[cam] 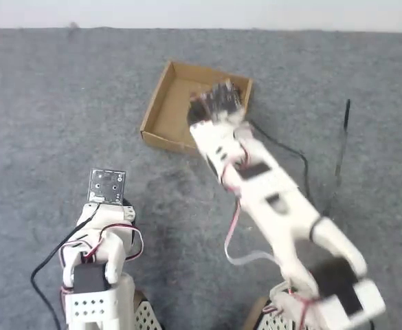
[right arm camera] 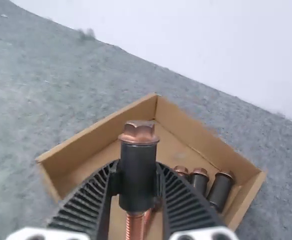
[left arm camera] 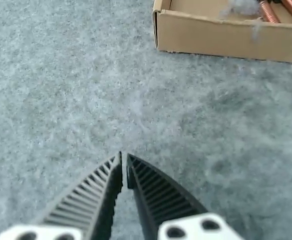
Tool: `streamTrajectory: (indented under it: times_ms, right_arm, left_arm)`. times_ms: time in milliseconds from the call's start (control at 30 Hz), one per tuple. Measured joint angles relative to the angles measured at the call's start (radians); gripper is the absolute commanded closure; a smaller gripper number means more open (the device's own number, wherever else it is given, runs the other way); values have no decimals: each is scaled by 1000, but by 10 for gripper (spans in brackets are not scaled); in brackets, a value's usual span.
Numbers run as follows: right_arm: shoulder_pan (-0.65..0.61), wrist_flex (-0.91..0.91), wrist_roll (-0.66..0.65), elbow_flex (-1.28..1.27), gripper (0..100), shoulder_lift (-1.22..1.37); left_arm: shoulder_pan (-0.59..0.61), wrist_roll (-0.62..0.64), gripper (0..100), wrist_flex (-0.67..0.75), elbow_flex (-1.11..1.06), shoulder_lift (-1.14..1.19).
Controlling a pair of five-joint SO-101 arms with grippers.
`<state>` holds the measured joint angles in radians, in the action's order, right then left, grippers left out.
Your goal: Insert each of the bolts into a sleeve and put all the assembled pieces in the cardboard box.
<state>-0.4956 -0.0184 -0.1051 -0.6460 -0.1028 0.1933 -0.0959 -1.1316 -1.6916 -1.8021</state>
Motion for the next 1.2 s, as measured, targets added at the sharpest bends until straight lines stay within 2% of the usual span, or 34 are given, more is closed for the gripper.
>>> streamTrajectory:
  times_ms: [200,433,633,800,1133,1200]
  right_arm:
    - [0,-219,0,367,992,276]
    - [3,-351,0,647,989,531]
    - [-2,-382,-2,735,976,660]
    - [-2,-382,-2,753,875,701]
    - [-2,-387,-2,766,996,701]
    - [-2,-425,-2,764,989,689]
  left_arm:
    - [0,0,989,0,0,0]
    - [0,0,989,0,0,0]
    - [0,0,989,0,0,0]
    - [0,0,989,0,0,0]
    - [0,0,989,0,0,0]
    - [0,0,989,0,0,0]
